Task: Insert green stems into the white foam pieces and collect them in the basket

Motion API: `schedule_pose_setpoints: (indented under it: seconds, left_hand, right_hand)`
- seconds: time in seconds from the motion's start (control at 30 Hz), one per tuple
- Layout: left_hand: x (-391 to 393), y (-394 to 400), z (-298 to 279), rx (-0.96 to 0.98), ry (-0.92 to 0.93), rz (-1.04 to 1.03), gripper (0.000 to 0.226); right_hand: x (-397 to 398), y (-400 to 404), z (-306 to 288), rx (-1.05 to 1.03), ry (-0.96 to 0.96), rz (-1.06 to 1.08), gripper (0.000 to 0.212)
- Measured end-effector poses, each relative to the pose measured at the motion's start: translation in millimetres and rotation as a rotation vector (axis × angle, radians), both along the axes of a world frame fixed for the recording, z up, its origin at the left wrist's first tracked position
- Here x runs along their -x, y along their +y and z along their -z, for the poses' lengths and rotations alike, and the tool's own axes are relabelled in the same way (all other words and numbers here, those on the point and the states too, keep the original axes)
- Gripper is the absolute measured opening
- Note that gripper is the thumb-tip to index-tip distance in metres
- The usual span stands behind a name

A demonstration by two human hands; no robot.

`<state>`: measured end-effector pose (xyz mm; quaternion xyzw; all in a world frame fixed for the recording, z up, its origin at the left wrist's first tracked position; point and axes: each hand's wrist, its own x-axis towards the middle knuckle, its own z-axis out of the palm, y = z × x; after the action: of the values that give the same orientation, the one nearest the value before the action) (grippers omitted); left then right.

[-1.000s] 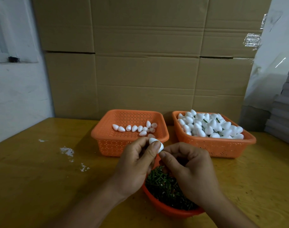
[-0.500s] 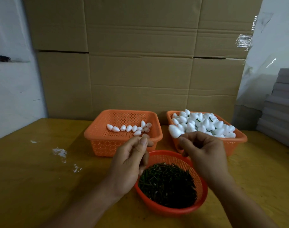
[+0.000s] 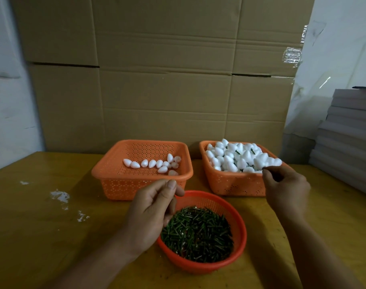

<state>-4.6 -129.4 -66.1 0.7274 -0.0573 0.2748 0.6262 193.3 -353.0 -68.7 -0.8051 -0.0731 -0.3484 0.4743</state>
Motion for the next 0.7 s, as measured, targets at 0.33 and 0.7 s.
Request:
schedule_pose_setpoints:
  seconds: [0.33, 0.7]
  left_hand:
    - [-1, 2, 2, -0.018, 0.020, 0.014, 0.032]
    - [-2, 2, 3, -0.009, 0.023, 0.013, 0.035]
  right_hand:
    - [-19, 5, 8, 0.177, -0.169, 0.000, 0.011]
    - [-20, 7, 11, 0.333, -0.055, 0.037, 0.026]
